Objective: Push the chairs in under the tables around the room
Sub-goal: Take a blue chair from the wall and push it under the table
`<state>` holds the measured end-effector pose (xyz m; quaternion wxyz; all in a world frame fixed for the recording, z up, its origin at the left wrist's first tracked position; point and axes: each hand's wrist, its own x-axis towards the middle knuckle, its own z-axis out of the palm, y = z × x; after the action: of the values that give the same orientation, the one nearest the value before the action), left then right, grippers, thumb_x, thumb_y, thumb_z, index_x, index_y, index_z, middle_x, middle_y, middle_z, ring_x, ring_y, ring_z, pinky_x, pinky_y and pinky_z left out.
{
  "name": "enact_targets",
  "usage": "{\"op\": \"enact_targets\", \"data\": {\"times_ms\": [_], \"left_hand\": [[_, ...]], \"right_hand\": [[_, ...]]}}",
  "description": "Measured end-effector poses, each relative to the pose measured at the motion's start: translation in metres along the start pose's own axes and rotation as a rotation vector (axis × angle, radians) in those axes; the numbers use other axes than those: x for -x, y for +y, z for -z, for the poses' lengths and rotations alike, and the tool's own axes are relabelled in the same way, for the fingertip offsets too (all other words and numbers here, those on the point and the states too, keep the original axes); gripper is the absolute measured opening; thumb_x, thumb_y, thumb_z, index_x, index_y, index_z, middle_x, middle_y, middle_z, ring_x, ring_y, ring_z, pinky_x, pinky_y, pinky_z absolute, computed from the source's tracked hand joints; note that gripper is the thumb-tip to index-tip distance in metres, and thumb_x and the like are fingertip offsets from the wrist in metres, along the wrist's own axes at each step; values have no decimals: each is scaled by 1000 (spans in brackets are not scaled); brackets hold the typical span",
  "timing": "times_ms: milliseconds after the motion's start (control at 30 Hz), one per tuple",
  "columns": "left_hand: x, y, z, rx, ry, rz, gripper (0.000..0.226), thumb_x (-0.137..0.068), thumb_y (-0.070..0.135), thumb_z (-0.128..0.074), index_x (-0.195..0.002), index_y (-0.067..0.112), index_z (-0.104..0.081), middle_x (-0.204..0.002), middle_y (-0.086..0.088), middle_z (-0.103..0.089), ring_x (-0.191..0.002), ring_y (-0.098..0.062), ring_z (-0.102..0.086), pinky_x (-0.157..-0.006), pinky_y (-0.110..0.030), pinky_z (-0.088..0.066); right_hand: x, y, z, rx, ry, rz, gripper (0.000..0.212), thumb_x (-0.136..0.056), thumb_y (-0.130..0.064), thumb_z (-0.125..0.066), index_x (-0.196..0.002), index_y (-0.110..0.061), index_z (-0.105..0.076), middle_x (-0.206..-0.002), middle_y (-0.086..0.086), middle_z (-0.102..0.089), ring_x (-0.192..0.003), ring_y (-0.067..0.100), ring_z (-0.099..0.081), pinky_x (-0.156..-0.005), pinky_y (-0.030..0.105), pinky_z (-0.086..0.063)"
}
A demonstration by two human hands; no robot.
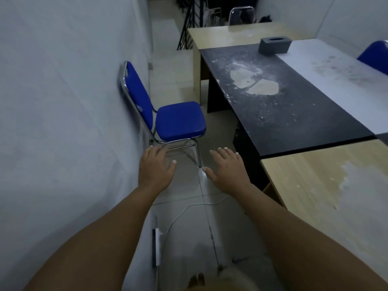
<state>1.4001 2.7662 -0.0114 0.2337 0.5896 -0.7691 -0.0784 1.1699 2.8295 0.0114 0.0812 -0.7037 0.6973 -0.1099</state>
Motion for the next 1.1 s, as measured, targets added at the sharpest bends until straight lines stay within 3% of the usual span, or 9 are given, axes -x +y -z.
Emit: {"op": "enact_targets", "data": {"times_ms": [167,333,700,900,1100], "left_hand": [[-32,-26,-6,-5,-23,59,51,-86,44,-51,-126,14,-56,-128,-8,-54,-128,-31,-42,-107,-49,-37],[-74,-40,-8,-36,-34,-7,55,-83,50,-50,-121,12,-57,-123,-10,-55,-124,-34,-45,-104,-50,-38],[-224,-58,-20,-84,-34,60,71,-82,65,-42,-132,16,-53,-142,-10,-46,-136,-29,-36,-108,-52,-36],[-275,-68,-28,-65,3,97,69,-81,60,-46,-130,12,-55,-139,-13,-48,-132,-30,-41,-106,-53,-39],[-324,-94,-33,-48,60,168,54,-87,40,-64,-133,13,-52,-141,-12,-46,-131,-29,-40,-107,-50,-39]], "right_hand": [[-59,-8,-9,-3,-24,23,67,-95,-59,-41,-151,-24,-26,-159,7,-25,-148,25,-14,-118,50,-9],[-112,-5,-13,4,-56,8,80,-90,-66,-41,-153,-25,-16,-161,8,-18,-149,29,-7,-117,57,-6],[-271,16,-1,38,-28,69,82,-90,-71,-36,-154,-25,-12,-162,8,-16,-149,27,-5,-119,57,-6],[-333,21,-8,31,-52,93,79,-91,-68,-37,-154,-25,-14,-162,7,-17,-149,26,-6,-119,55,-5],[-389,13,-21,16,-90,127,76,-93,-65,-36,-154,-26,-13,-162,6,-17,-150,25,-6,-120,54,-6]]}}
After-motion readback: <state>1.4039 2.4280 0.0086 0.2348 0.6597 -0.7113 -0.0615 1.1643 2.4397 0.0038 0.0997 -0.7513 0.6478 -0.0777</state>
